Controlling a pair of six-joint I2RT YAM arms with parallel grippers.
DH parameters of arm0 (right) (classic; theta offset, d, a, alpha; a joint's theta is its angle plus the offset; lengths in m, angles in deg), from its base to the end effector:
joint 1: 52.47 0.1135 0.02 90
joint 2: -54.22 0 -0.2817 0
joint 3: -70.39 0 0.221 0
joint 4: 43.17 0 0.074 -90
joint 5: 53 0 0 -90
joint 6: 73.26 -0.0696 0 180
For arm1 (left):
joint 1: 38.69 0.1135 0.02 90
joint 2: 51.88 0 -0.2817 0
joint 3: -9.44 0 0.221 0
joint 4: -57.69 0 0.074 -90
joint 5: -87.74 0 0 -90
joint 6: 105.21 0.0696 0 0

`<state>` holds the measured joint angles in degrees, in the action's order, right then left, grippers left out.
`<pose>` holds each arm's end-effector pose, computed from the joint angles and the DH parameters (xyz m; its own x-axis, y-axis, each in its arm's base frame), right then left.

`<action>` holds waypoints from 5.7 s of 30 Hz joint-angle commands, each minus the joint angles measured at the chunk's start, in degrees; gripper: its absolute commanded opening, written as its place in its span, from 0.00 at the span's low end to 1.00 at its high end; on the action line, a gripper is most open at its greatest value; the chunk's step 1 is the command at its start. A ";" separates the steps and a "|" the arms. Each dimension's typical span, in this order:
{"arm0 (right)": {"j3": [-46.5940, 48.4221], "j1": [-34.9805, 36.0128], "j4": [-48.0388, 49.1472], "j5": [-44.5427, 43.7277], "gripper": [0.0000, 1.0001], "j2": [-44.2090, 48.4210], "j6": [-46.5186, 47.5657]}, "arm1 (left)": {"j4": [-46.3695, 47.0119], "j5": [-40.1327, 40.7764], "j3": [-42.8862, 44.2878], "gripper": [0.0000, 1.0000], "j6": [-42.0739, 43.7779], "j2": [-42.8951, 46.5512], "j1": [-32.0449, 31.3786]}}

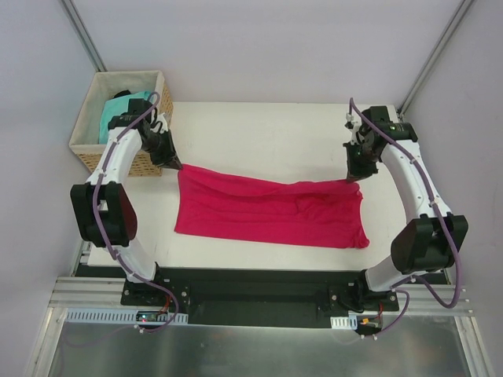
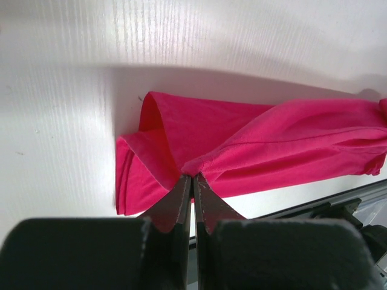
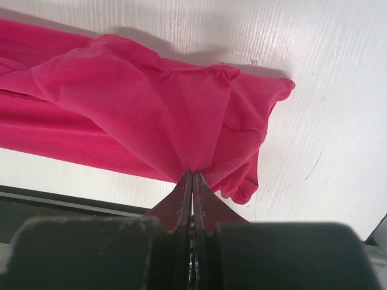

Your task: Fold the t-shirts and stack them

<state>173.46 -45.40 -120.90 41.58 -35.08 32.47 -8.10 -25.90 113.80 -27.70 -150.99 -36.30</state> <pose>0.2912 0.0417 0.3190 -0.8156 -0.3735 -0.4420 -0.3933 0.9180 -0.0500 0.3533 -0.0132 0.2919 -0.8837 -0.2352 -0.4047 -0.0331 0.8938 -0.4472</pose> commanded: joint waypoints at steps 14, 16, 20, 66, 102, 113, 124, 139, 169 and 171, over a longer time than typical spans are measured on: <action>-7.67 -1.01 -5.26 1.13 0.01 10.36 -2.19 | -3.31 -0.09 -7.30 0.00 1.94 8.93 1.39; -9.51 -1.01 -5.35 1.31 0.01 12.38 -2.72 | -4.97 0.17 -7.56 0.00 1.94 9.02 1.47; -12.68 -1.09 -5.09 2.01 0.01 14.84 -4.12 | -6.65 3.51 -10.36 0.00 0.72 10.25 1.82; -31.85 0.84 -1.84 0.96 0.01 14.06 -13.70 | -6.56 6.33 -21.10 0.00 -4.12 14.73 4.81; -25.70 1.10 -4.48 -7.48 0.01 5.01 -13.09 | -12.98 8.17 -19.34 0.17 -0.43 15.44 4.81; -26.31 1.37 -5.87 -5.29 0.01 6.15 -14.84 | -13.77 10.45 -16.97 0.19 -1.66 15.61 4.81; -24.64 1.89 -9.03 -7.99 0.30 6.68 -18.00 | -13.24 9.14 -11.79 0.22 -2.98 15.26 4.81; -14.98 1.37 -7.39 -14.27 0.49 9.33 -22.93 | 3.16 -10.09 -7.73 0.25 -6.40 18.34 5.08; -18.50 6.02 6.35 -4.23 0.01 -0.69 -21.36 | 2.32 3.15 -23.03 0.00 6.25 8.42 -12.84; -16.12 6.20 4.41 -5.97 0.01 -3.15 -20.83 | 2.23 7.19 -22.51 0.00 6.16 4.83 -16.87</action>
<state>153.35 -39.91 -113.51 37.07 -34.56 10.37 -4.10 -25.55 90.06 -23.89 -140.15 -46.88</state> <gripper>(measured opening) 0.015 0.002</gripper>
